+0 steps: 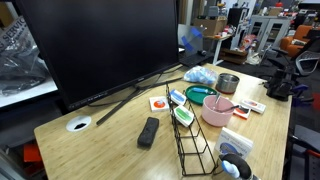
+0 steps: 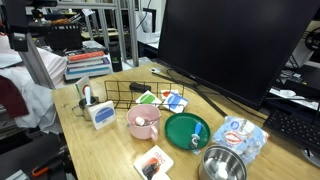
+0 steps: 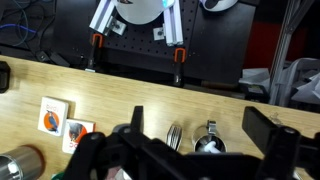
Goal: Move the silver cup from the left to the right of the blue book
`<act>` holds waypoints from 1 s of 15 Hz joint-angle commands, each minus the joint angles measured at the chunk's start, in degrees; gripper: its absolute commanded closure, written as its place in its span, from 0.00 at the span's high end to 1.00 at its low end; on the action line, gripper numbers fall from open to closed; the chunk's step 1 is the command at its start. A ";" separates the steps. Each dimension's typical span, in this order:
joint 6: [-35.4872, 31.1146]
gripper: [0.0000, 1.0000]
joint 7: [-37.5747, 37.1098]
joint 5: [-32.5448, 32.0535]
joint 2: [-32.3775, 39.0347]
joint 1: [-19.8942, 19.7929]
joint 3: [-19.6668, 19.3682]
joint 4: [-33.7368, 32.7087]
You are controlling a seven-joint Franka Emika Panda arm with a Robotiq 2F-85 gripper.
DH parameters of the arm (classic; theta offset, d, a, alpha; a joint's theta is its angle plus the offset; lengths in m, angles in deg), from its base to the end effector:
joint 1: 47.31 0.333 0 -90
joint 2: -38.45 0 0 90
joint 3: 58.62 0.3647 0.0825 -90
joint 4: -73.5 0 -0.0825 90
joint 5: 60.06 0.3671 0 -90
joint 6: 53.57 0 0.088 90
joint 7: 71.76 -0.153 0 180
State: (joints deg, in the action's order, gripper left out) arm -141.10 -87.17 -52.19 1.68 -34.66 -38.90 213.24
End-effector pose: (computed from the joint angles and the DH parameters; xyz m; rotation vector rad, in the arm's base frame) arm 0.2139 0.1783 0.4876 2.9356 0.2744 -0.3694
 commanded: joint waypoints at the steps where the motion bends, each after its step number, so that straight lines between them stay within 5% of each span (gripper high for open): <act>1: 0.11 1.00 0.03 -0.12 0.12 0.30 -0.40 -0.15; 6: -2.08 1.00 0.35 1.25 0.20 0.86 -0.37 0.82; 15: -20.49 1.00 -0.80 11.42 5.30 4.94 1.72 11.68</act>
State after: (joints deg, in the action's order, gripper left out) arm -156.84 -86.99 -43.09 4.92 -30.61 -37.61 222.98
